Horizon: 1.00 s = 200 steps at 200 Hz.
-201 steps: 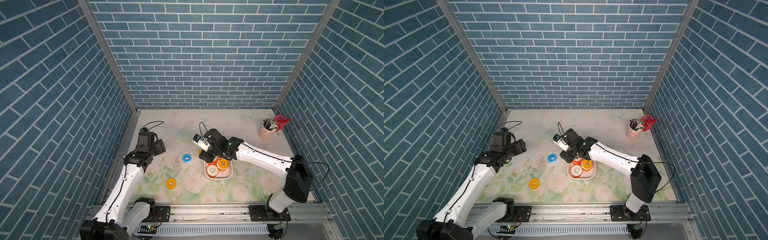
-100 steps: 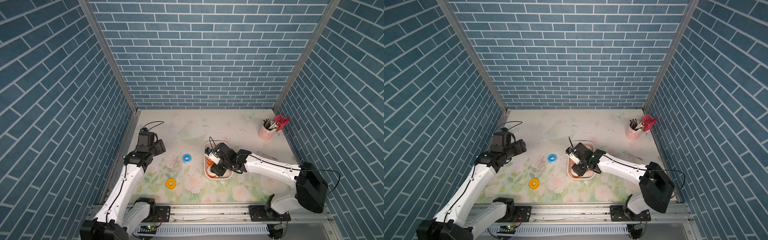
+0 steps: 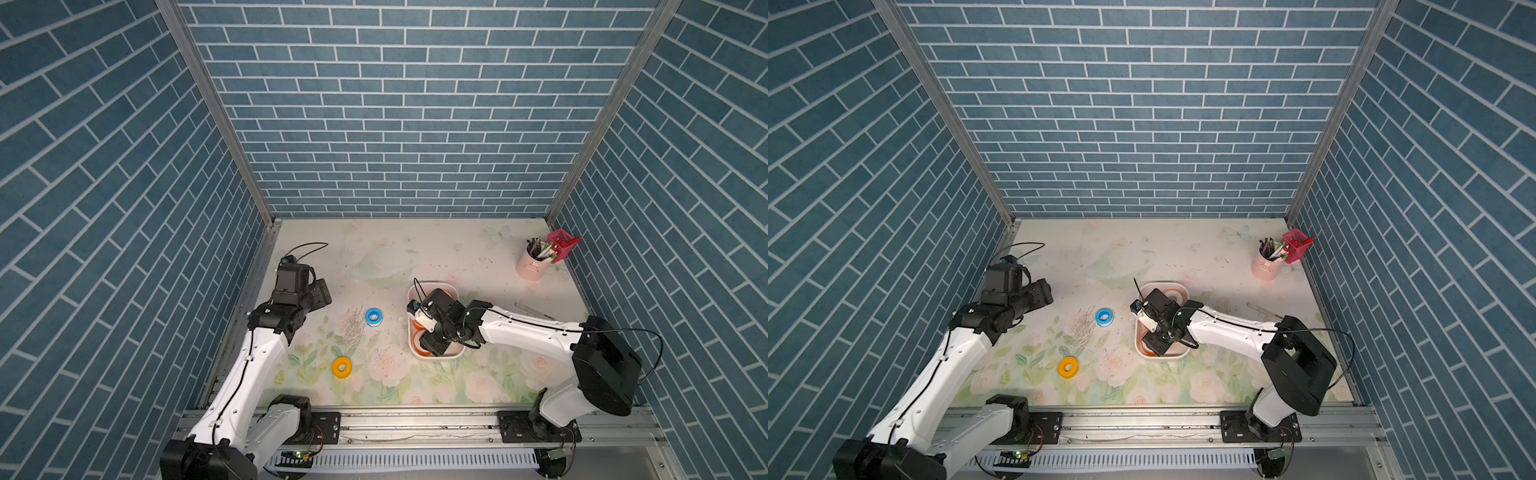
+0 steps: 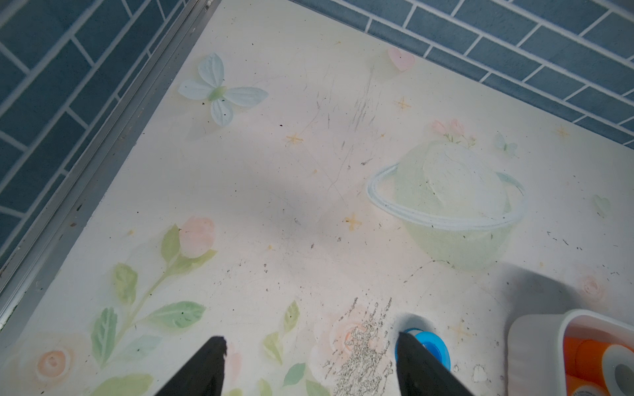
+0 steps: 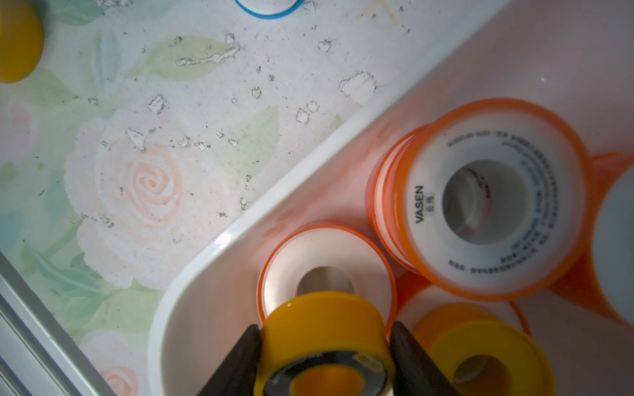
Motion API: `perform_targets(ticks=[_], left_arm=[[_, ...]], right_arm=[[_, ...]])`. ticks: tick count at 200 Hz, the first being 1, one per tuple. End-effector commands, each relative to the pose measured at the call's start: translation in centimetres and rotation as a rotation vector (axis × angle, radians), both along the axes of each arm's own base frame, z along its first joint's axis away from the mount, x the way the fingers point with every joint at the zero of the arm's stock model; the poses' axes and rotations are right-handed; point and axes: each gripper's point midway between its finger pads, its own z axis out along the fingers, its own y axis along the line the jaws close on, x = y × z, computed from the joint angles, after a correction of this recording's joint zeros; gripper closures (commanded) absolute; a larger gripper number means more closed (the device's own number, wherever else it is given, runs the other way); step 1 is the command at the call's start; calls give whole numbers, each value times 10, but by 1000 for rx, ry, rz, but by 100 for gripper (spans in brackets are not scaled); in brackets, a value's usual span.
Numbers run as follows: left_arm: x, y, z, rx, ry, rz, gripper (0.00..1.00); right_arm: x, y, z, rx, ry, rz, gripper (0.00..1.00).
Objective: Put the sealing tape into the storage box
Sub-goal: Place the sealing tape in the storage box.
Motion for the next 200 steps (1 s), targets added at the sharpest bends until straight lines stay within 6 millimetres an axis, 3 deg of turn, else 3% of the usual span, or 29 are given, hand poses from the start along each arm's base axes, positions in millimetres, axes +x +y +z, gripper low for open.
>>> perform_targets(ticks=[1,32,100,156,200], left_arm=[[0,2,-6,12,13,0,19],[0,2,-6,12,12,-1,18],[-1,2,-5,10,11,-1,18],[0,0,-5,6,10,-11,18],[-1,-21,-1,-94,4,-68,17]], right_arm=[[3,10,5,17,1,-13,46],[2,13,7,22,-4,-5,36],[3,11,14,26,-25,-16,35],[14,3,43,71,-144,-45,38],[45,-12,80,190,-377,-205,35]])
